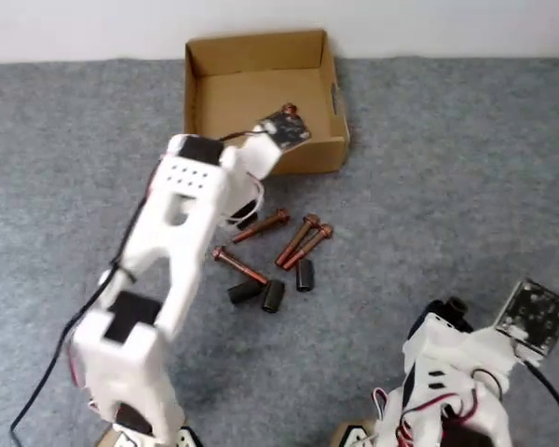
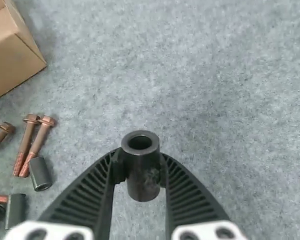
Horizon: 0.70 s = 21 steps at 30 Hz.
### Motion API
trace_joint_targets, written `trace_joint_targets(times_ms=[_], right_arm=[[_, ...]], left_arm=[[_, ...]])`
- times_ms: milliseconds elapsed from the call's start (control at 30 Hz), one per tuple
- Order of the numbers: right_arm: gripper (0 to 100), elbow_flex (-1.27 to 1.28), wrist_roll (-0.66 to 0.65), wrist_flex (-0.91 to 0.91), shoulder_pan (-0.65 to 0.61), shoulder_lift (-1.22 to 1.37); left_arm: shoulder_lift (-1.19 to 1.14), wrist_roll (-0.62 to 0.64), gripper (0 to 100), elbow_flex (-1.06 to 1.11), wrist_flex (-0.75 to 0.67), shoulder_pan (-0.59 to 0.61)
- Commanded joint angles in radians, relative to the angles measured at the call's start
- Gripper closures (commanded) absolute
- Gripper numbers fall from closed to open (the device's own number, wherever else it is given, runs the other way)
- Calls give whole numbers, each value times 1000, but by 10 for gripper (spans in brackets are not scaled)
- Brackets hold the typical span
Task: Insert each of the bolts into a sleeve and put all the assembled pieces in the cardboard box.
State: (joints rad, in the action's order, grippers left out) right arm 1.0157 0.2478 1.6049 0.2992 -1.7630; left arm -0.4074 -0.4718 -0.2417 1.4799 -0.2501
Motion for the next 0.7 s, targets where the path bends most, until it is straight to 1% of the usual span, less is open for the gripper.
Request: trace_joint_targets(times_ms=[0, 133, 333, 467, 667], right_arm=[[991, 2, -14, -24, 12, -13], [991, 6, -14, -25, 12, -13], [991, 8, -14, -27, 12, -13], [991, 8, -14, -27, 12, -13], [991, 9, -14, -27, 12, -13]], left_arm=[[-143, -41, 850, -249, 115, -41], [-330, -58, 852, -479, 175, -63], [-559, -58, 852, -803, 273, -63], [-660, -58, 852, -897, 275, -57], [-736, -54, 859, -937, 273, -71]])
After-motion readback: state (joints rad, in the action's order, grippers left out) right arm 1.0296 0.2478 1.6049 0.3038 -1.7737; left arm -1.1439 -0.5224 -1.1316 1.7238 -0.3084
